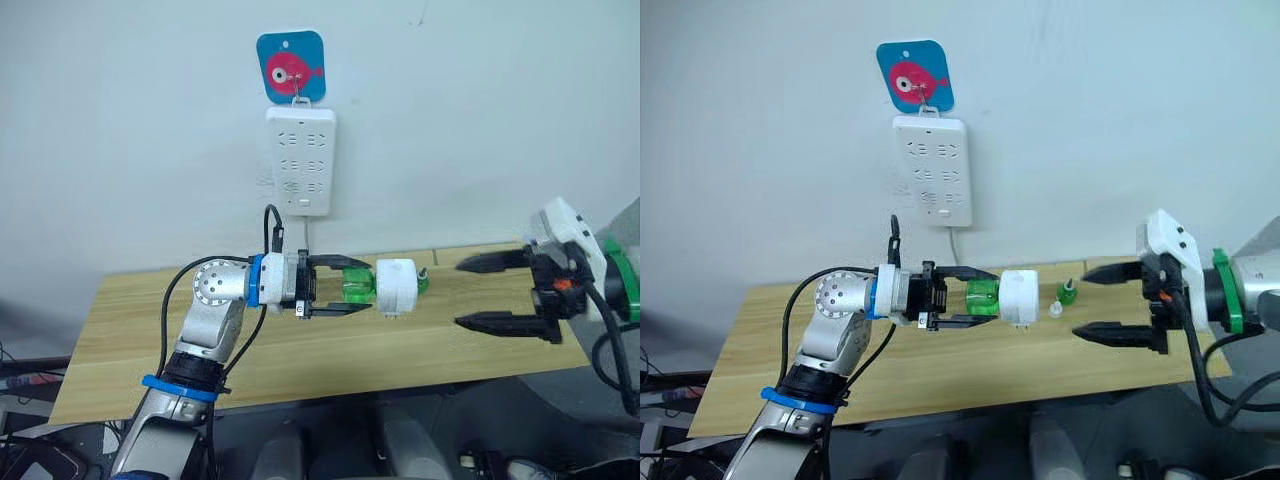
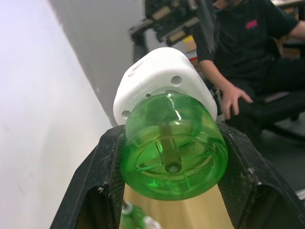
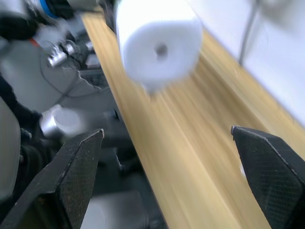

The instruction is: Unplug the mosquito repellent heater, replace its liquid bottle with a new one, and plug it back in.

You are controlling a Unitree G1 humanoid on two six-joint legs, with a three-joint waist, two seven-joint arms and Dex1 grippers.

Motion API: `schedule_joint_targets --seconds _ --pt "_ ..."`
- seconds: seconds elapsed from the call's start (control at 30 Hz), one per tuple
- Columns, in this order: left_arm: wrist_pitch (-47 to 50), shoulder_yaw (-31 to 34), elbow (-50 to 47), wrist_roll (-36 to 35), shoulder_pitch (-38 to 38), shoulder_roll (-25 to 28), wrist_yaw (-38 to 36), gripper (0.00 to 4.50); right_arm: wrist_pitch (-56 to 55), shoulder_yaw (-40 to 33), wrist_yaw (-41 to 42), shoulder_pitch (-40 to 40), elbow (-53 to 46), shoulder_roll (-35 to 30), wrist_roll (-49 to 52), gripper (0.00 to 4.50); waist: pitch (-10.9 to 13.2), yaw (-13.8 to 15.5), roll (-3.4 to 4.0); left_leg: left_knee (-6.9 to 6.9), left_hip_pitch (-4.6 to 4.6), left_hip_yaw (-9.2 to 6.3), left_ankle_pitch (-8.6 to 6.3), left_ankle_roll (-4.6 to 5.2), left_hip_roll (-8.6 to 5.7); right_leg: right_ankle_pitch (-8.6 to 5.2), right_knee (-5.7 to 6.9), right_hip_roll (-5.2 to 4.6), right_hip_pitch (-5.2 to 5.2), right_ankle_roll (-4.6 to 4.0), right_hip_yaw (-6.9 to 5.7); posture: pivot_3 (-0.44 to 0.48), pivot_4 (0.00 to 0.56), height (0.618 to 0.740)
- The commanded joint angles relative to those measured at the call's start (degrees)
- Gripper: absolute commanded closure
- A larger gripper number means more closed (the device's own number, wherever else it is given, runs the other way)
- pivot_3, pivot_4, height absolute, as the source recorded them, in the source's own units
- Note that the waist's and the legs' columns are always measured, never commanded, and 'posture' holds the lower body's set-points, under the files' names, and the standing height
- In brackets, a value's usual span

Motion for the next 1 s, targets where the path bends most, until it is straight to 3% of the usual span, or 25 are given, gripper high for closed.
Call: schedule_joint_targets --seconds 0.03,0.63,0.83,1.0 --pt "-4.99 0.6 -0.08 -1.4 -0.69 -0.04 -1.98 2.28 1.34 2.62 -3.12 -3.43 -1.52 2.79 0.22 0.0 -0.01 -0.05 -0.01 0.0 0.01 -0.01 0.0 0.0 0.01 0.0 0.0 0.0 0.01 0.0 0.0 -0.213 0.138 0.73" --pt "-2.6 -0.67 -1.36 -0.78 -2.6 -0.15 0.56 2.28 8.07 11.72 -10.8 -13.09 -3.52 14.25 0.87 0.0 -0.03 -0.73 -0.01 0.01 -0.01 -0.45 0.0 0.01 0.01 0.0 0.03 -0.03 0.0 0.0 -0.11 -0.212 0.138 0.73" --pt "-0.81 -0.65 -2.57 -0.64 -2.67 -0.32 1.81 2.28 9.26 11.01 -10.83 -13.0 -3.58 15.19 1.89 1.46 -0.03 -0.82 -0.01 0.01 -0.02 -0.48 0.0 0.01 0.01 0.0 0.03 -0.05 0.0 0.0 -0.14 -0.206 0.142 0.73" --pt "3.27 -0.91 -4.89 -2.39 -2.21 0.41 0.91 2.28 9.13 10.81 -10.37 -12.84 -3.75 15.31 1.66 1.46 -0.03 -1.01 -0.01 0.01 -0.02 -0.51 0.0 0.01 0.01 0.0 0.03 -0.04 0.01 0.0 -0.15 -0.205 0.143 0.73"
